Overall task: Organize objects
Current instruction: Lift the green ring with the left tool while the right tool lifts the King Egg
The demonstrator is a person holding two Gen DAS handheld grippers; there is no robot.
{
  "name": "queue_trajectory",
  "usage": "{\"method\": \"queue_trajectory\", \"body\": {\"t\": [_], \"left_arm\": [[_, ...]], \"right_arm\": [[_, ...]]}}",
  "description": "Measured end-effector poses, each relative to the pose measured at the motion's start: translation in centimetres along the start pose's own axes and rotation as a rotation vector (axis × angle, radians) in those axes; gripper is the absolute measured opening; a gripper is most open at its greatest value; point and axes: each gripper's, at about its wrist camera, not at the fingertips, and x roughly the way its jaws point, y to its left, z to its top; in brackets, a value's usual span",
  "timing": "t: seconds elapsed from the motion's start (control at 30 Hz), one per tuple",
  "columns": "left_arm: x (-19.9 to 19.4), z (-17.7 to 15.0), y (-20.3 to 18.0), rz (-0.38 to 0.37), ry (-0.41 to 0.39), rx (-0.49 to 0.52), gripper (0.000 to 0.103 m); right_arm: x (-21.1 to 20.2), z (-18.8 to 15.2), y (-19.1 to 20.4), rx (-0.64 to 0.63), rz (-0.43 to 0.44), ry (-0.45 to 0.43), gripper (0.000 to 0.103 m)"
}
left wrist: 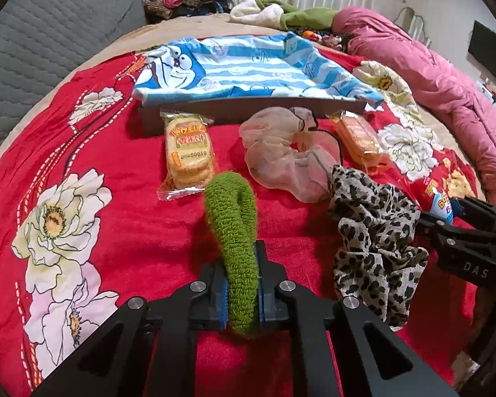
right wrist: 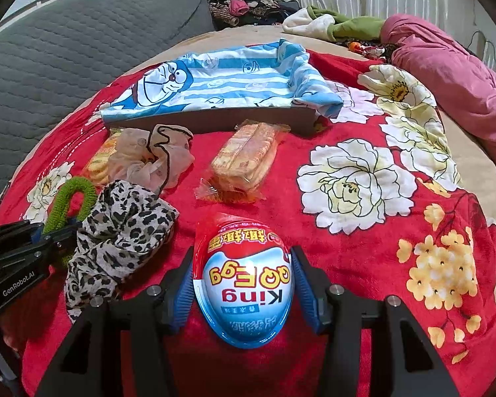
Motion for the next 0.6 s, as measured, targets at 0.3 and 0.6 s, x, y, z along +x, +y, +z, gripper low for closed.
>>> {"method": "queue_trajectory", "body": {"t": [0.3, 0.6], "left_arm": [[-1.9, 0.1, 0.3, 0.027, -0.024, -0.003, 0.012], [-4.5, 0.4, 0.1, 0.053, -0.068, -0.004, 0.012]], "right_arm": [[-1.4, -0.1, 0.1, -0.002, -0.003, -0.022, 0.054], [-3.4, -0.1, 0.7, -0.016, 0.002, -0.057, 0.054]]}}
